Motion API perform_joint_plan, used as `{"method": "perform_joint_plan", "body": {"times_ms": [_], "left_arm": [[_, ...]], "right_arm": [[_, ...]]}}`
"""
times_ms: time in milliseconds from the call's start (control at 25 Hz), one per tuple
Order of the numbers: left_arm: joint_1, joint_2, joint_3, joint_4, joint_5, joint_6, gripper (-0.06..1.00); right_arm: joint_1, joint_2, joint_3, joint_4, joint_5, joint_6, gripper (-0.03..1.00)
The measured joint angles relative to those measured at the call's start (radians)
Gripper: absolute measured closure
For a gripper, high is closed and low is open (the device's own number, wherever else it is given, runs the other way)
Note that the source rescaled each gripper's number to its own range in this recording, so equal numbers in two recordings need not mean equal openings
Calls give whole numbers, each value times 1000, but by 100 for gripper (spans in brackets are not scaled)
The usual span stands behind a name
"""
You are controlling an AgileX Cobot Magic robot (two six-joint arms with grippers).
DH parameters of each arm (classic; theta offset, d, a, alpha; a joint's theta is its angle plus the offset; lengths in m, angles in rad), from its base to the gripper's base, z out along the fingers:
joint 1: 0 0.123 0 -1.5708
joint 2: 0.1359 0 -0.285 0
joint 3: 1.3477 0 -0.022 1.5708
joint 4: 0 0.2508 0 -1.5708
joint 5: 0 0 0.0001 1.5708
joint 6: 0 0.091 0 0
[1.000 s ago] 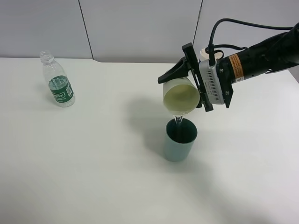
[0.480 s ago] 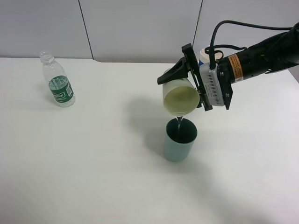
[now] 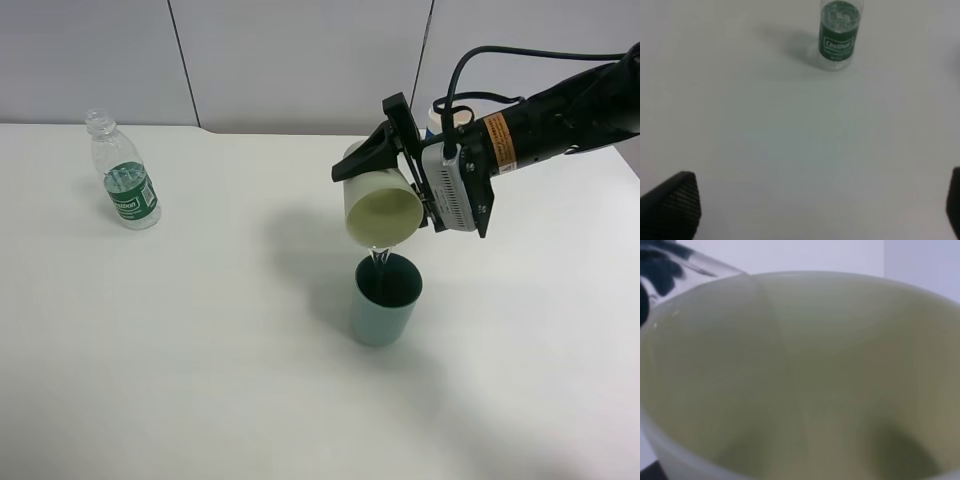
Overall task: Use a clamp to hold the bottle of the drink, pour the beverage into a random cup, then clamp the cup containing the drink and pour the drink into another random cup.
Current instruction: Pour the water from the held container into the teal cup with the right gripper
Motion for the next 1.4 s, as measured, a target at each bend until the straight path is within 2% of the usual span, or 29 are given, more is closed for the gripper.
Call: {"method": "perform_joint_plan", "body": {"times_ms": [1400], "left_arm": [[0, 0, 0, 0, 1, 0, -6]], "right_arm": [[34, -1, 0, 18, 22, -319, 97]]}}
